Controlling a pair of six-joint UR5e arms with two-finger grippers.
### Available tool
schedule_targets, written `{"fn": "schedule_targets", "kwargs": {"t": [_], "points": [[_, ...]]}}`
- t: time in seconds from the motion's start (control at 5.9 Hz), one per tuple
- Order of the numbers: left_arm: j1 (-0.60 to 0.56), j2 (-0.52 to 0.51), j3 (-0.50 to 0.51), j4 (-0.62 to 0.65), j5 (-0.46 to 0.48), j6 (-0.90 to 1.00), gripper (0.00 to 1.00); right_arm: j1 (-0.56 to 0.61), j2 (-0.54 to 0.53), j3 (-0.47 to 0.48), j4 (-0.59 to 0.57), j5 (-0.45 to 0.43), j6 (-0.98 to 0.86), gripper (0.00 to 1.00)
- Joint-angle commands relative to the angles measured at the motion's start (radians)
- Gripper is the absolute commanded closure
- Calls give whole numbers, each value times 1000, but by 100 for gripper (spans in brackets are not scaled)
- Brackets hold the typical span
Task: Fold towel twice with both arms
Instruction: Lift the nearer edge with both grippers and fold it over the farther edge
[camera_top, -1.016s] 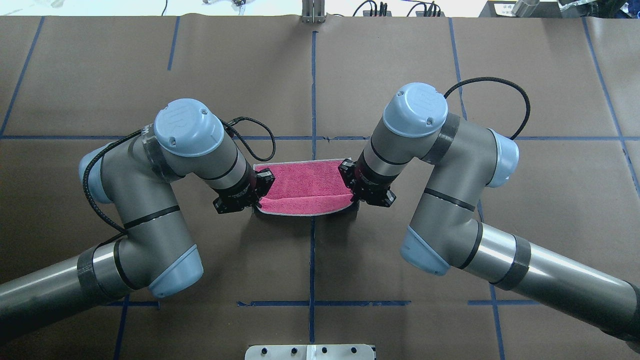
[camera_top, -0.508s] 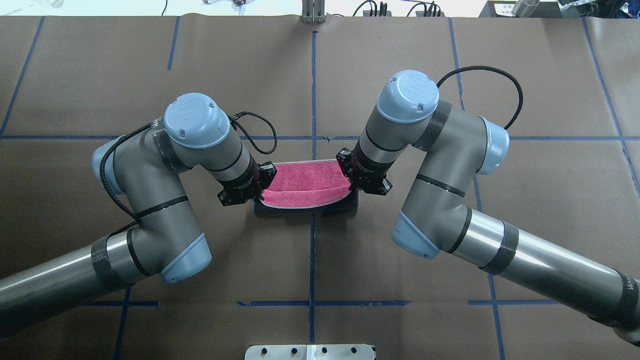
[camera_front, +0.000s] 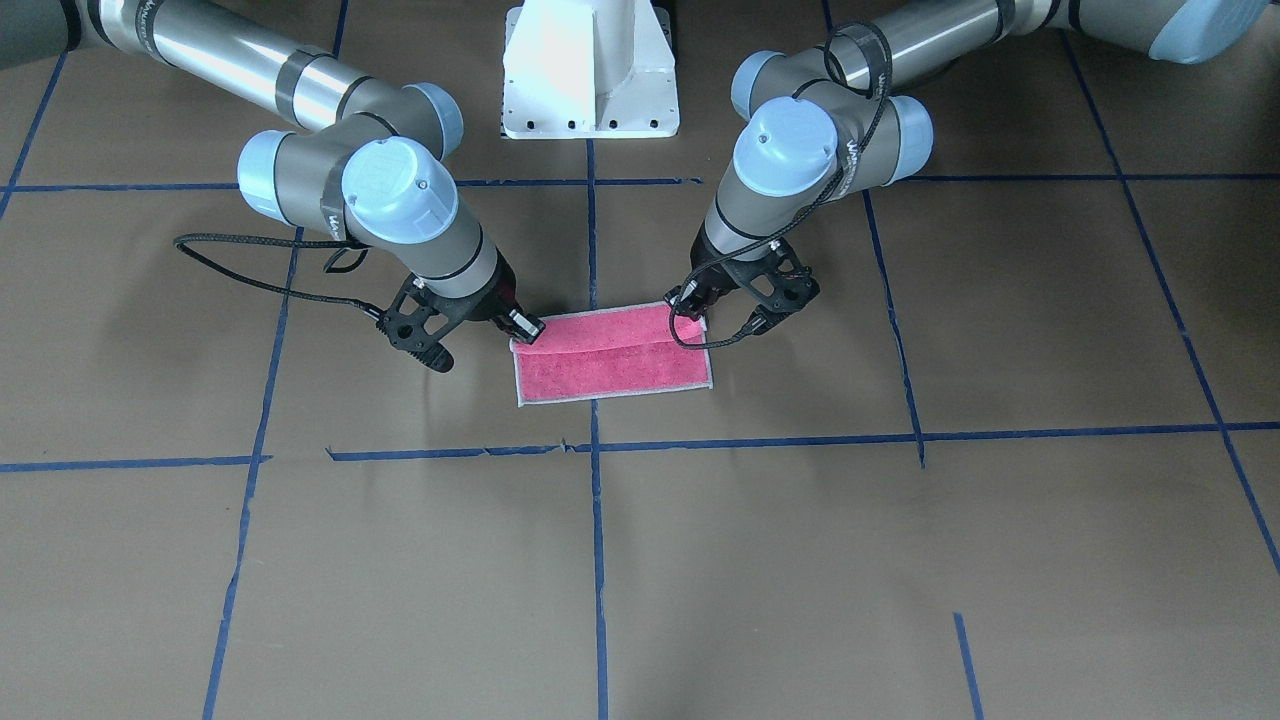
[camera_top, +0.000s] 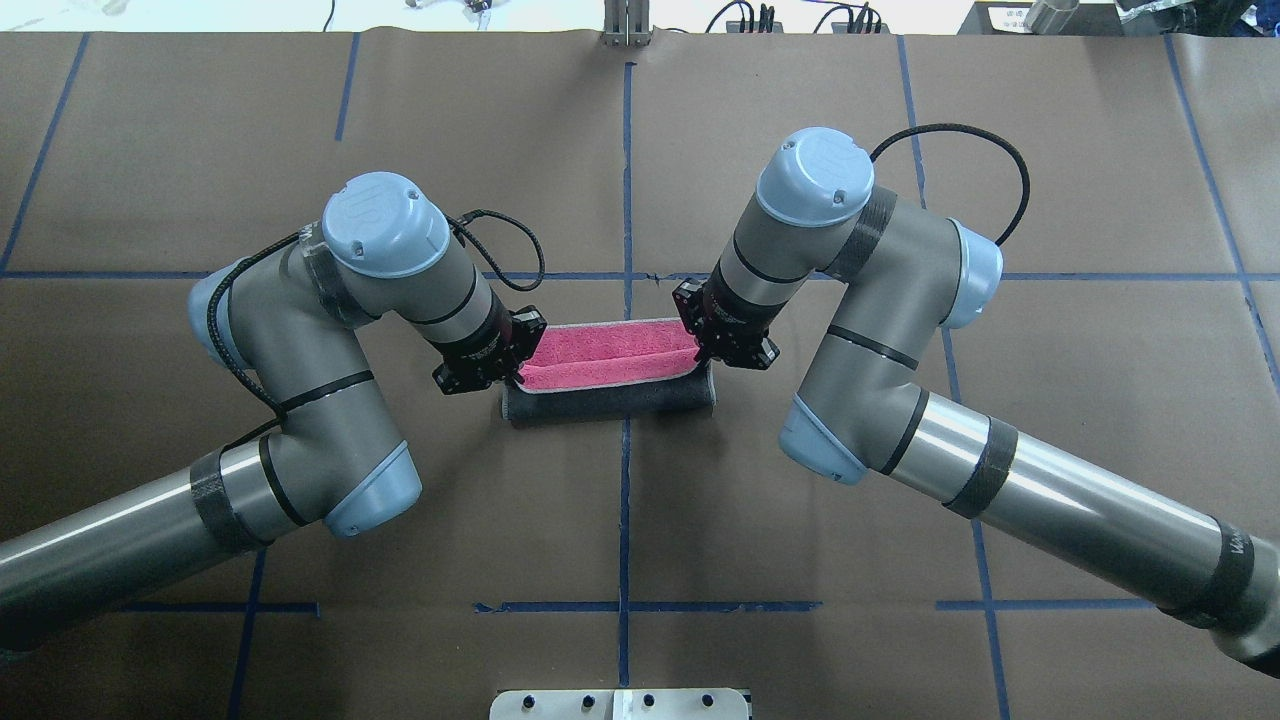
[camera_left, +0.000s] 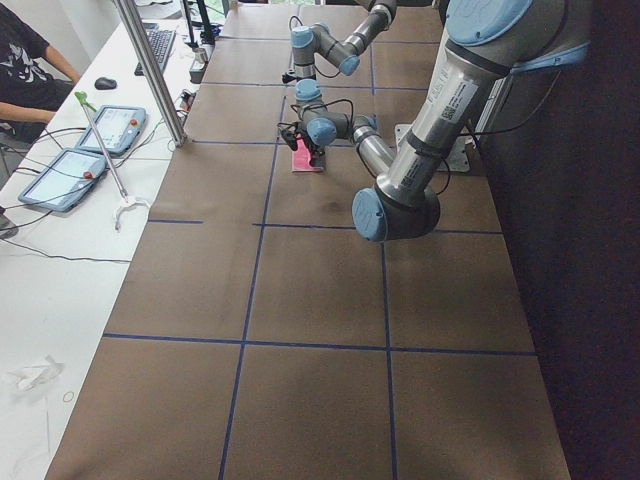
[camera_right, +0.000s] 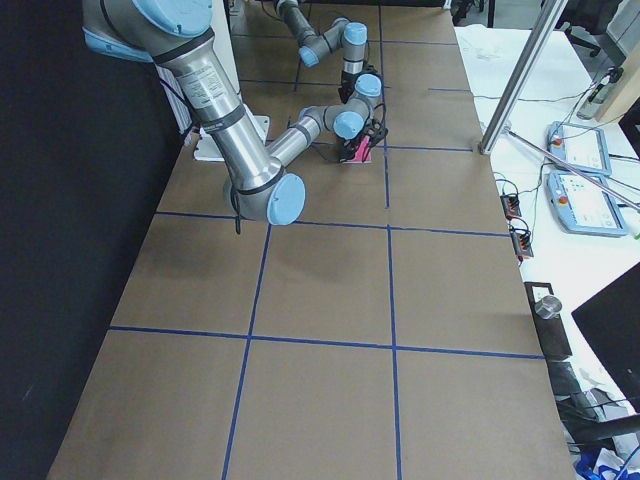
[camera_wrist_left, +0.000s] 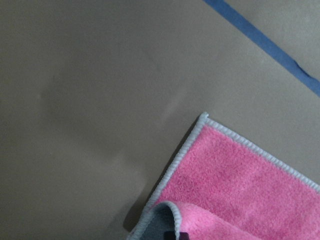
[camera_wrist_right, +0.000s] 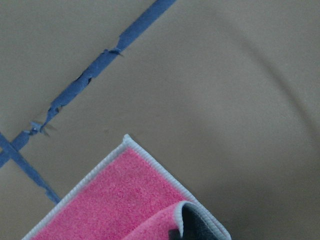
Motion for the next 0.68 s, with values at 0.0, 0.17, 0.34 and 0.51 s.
{"fn": "schedule_targets", "kwargs": {"t": [0.0,0.17,0.34,0.51], "points": [[-9,-31,42,-11,-3,-20,100,8,4,-16,14,1,2,100],[-18,-31,53,-23,-3,-21,100,15,5,-22,14,3,2,100],[-24,-34,56,-23,-3,-21,100,22,12,-24,14,9,2,100],[-24,-34,56,-23,-3,-21,100,22,12,-30,14,12,0,100]]}}
